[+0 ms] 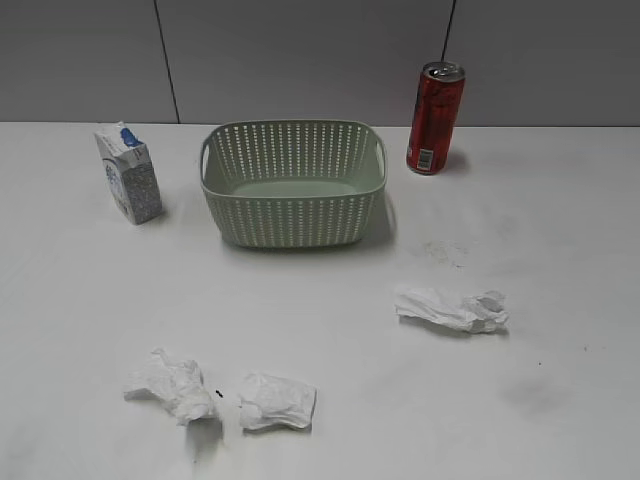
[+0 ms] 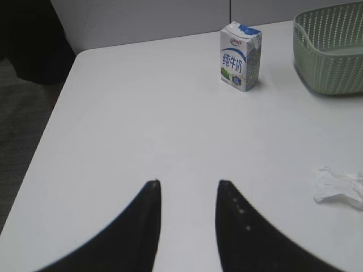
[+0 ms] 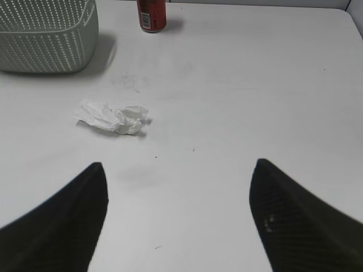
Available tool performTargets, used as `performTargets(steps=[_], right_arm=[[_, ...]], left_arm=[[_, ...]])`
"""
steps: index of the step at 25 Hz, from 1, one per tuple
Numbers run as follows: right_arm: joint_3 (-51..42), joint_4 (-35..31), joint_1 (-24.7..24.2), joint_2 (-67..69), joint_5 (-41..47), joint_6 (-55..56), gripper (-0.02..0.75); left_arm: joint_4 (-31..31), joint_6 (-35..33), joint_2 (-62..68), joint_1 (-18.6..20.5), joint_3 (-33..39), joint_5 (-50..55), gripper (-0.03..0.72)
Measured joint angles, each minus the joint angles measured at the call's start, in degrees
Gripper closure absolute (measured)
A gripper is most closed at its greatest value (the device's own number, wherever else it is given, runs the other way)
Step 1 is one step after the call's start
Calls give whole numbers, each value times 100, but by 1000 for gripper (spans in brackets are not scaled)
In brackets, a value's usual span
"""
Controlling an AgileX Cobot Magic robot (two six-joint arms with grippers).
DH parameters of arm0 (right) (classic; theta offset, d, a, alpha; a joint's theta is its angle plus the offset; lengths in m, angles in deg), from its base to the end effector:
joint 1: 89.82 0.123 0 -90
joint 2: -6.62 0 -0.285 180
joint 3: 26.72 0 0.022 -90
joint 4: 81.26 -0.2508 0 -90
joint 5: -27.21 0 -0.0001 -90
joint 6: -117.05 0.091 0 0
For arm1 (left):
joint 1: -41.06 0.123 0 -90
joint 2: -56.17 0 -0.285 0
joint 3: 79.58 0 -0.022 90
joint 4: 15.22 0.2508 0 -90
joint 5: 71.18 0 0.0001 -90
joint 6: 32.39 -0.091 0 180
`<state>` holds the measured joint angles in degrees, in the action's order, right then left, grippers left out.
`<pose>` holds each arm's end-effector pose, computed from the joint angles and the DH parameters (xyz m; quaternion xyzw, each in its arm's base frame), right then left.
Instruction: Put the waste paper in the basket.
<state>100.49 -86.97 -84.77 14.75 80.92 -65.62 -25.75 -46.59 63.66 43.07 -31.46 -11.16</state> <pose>0.0082 0.0081 0.2667 -0.0535 0.8389 0.0609 0.5382 -0.0063 -0.0146 0.2816 0.0930 0.8376 -0.0160 0.5380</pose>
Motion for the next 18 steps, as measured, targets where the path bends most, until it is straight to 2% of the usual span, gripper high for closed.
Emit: performTargets(steps=[3,10,18], right_arm=[[96,0,0,268,-300,-80,149],[137,-238,0,1365,-1638,-533,149],[160,-1025,0,2948,-1995,-1186,149]], left_arm=[[0,0,0,0,0,0,451],[0,0,0,0,0,0,451],[0,0,0,0,0,0,451]])
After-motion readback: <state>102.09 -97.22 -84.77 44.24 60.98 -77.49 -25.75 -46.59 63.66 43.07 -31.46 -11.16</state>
